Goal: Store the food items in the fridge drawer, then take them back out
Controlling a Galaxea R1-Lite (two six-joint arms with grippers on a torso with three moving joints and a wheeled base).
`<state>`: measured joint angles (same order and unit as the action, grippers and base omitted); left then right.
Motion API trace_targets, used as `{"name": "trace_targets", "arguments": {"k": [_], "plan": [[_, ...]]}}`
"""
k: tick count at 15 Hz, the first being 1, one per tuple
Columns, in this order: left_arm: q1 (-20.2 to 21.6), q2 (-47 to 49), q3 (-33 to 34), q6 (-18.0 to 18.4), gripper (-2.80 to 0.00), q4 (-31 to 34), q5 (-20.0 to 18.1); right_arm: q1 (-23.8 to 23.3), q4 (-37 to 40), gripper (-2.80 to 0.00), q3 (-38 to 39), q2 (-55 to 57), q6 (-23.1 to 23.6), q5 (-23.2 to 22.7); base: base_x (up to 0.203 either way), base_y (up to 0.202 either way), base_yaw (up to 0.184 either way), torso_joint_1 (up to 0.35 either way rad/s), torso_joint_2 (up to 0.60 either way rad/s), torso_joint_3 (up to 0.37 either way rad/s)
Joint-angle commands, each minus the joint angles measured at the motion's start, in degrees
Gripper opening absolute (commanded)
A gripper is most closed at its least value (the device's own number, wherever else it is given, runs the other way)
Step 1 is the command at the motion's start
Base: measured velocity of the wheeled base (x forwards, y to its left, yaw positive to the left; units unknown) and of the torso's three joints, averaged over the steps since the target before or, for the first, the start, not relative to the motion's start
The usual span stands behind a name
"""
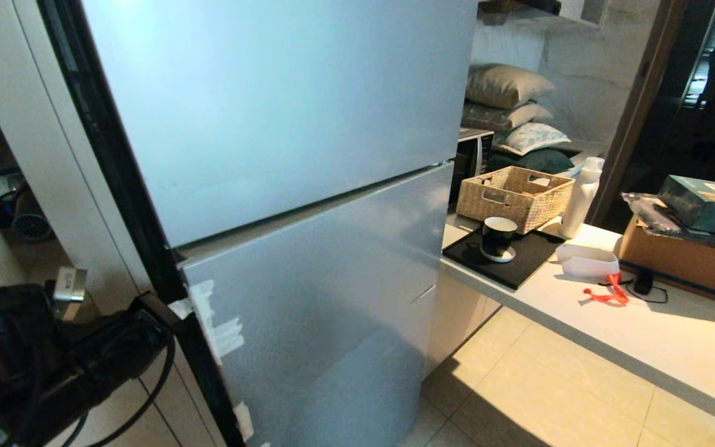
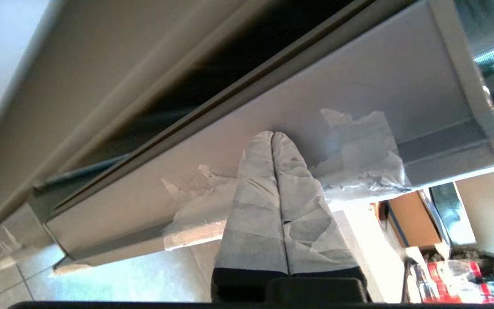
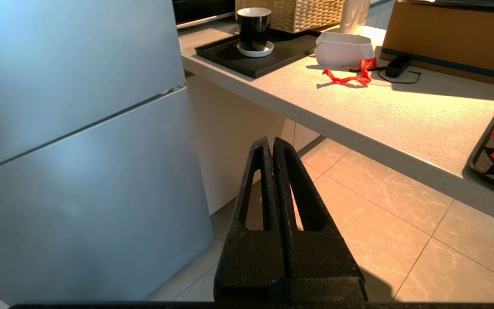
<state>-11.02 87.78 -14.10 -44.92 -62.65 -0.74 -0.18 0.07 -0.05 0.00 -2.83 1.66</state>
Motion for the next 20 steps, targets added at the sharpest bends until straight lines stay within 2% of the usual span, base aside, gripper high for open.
{"name": "trace_targets", "arguments": {"k": [1,6,8,11,13,16,20], "plan": [[-1.0,-1.8,1.1,-0.3,-2.8,-0.7,0.2,0.0,0.0,-2.8,0.0,0.1,0.0,0.0,0.0,0.0,0.0,0.0,0.0,0.0],[-4.0,-4.4,3.6,-0.1,-2.8,-0.9,0.2,0.0,0.0,-2.8,0.0,0.1,0.2,0.0,0.0,0.0,0.0,0.0,0.0,0.0],[-7.0,-5.2,5.0,-0.2,-2.8,-1.0,0.3,0.0,0.0,-2.8,0.0,0.1,0.2,0.0,0.0,0.0,0.0,0.0,0.0,0.0],[-9.8,-10.3,6.1,0.0,-2.8,-0.5,0.4,0.0,0.0,-2.8,0.0,0.1,0.2,0.0,0.0,0.0,0.0,0.0,0.0,0.0],[-13.2,-13.3,8.9,0.1,-2.8,-0.5,0.6,0.0,0.0,-2.8,0.0,0.1,0.2,0.0,0.0,0.0,0.0,0.0,0.0,0.0],[-15.8,-19.3,12.3,0.2,-2.8,-0.1,0.6,0.0,0.0,-2.8,0.0,0.1,0.2,0.0,0.0,0.0,0.0,0.0,0.0,0.0],[-17.6,-28.7,12.6,0.5,-2.8,5.1,0.3,0.0,0.0,-2.8,0.0,0.1,0.2,0.0,0.0,0.0,0.0,0.0,0.0,0.0]]}}
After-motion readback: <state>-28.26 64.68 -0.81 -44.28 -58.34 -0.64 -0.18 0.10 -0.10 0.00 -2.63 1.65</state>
